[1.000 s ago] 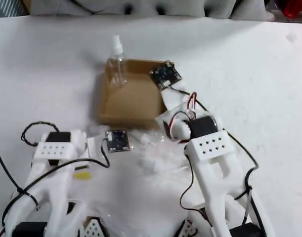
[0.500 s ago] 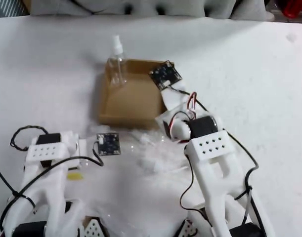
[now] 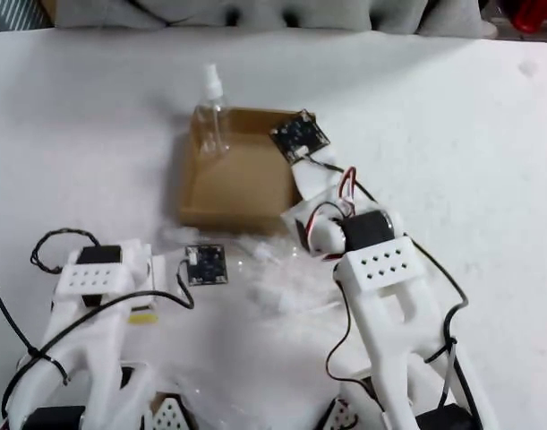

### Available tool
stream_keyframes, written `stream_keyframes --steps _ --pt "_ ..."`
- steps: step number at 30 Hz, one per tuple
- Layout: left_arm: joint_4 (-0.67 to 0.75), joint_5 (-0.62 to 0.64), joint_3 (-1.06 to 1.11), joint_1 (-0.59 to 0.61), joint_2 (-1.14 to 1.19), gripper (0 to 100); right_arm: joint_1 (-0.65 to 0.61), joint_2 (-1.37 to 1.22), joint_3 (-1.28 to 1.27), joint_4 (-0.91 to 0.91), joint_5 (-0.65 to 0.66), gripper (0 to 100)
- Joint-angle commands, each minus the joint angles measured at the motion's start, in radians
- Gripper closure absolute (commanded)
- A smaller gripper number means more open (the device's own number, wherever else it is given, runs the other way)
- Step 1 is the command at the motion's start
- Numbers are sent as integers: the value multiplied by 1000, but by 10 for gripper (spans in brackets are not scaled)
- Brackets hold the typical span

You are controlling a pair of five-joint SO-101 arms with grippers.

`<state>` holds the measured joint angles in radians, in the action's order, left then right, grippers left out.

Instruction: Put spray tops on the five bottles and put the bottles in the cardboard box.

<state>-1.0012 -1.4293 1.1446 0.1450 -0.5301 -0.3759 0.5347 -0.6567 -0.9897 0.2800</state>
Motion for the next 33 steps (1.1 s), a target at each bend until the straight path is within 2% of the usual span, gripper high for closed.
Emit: stream_keyframes --steps 1,3,7,12,16,18,23,26,29,33 --pt "2 52 5 -22 -12 927 8 25 48 -28 9 982" --pt "-8 98 -3 -24 -12 967 8 31 57 -79 80 982" --pt "-12 239 -20 -16 -12 972 36 36 132 -251 196 982" --pt "-28 483 -57 -15 -12 972 114 38 158 -380 273 982" --pt "-32 649 -68 -13 -12 973 114 38 141 -484 350 982" --pt "0 707 -68 28 -12 974 113 56 123 -509 368 982" --pt "46 763 -72 154 -12 973 131 186 8 -510 402 982" --pt "58 809 -72 176 -12 973 139 285 -80 -512 482 982" --pt "68 827 -78 188 -7 973 173 352 -167 -504 505 982" --pt "66 827 -87 188 -2 973 234 355 -213 -503 575 982"
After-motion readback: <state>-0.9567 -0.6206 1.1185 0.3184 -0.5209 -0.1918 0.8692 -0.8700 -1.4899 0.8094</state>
